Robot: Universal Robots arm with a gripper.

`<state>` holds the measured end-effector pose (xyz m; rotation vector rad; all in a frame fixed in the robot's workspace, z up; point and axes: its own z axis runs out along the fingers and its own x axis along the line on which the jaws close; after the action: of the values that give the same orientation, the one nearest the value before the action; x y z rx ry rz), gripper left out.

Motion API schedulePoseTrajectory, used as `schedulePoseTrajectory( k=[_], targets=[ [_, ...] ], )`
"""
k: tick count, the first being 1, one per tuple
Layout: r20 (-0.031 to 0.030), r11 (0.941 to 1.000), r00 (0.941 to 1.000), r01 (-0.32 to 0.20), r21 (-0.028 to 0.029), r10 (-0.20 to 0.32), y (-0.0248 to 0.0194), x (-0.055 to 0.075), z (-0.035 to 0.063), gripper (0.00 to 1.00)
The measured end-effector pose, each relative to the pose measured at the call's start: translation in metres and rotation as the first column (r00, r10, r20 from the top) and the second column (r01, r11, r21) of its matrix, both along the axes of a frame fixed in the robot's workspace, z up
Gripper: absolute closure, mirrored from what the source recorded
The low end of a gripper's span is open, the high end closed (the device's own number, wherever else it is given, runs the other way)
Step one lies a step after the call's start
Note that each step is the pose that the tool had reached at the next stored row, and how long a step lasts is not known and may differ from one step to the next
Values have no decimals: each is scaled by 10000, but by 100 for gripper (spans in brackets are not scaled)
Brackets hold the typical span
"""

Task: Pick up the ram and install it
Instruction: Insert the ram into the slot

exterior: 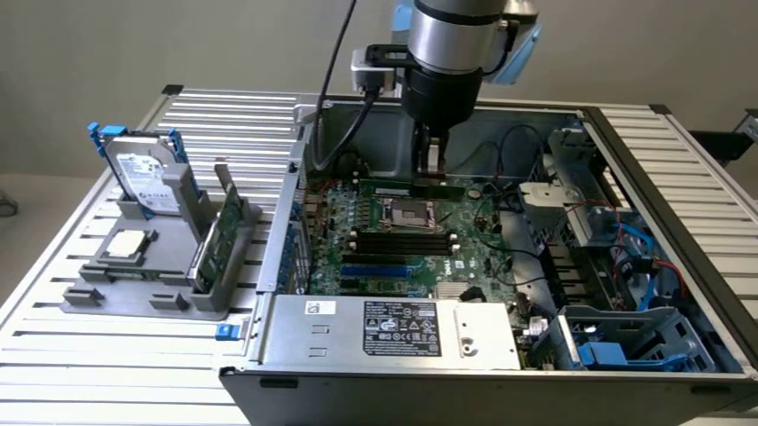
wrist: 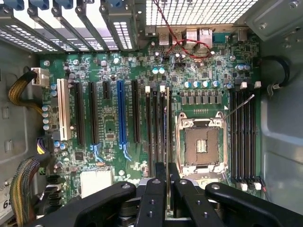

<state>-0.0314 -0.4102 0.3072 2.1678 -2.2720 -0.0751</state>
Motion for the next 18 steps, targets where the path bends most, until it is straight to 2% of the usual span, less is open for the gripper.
schedulePoseTrajectory(
  k=[3, 6, 11, 18],
  targets=[
    [2, 10000, 10000, -51, 47, 51, -37, 0, -55, 86],
    [1, 9998, 9998, -190, 65, 190, -52, 0, -107, 86],
    [0, 9988, 9988, -486, 67, 486, -72, 0, -199, 86],
    [0, 9980, 9980, -628, 67, 628, -88, 0, -326, 86]
  ],
)
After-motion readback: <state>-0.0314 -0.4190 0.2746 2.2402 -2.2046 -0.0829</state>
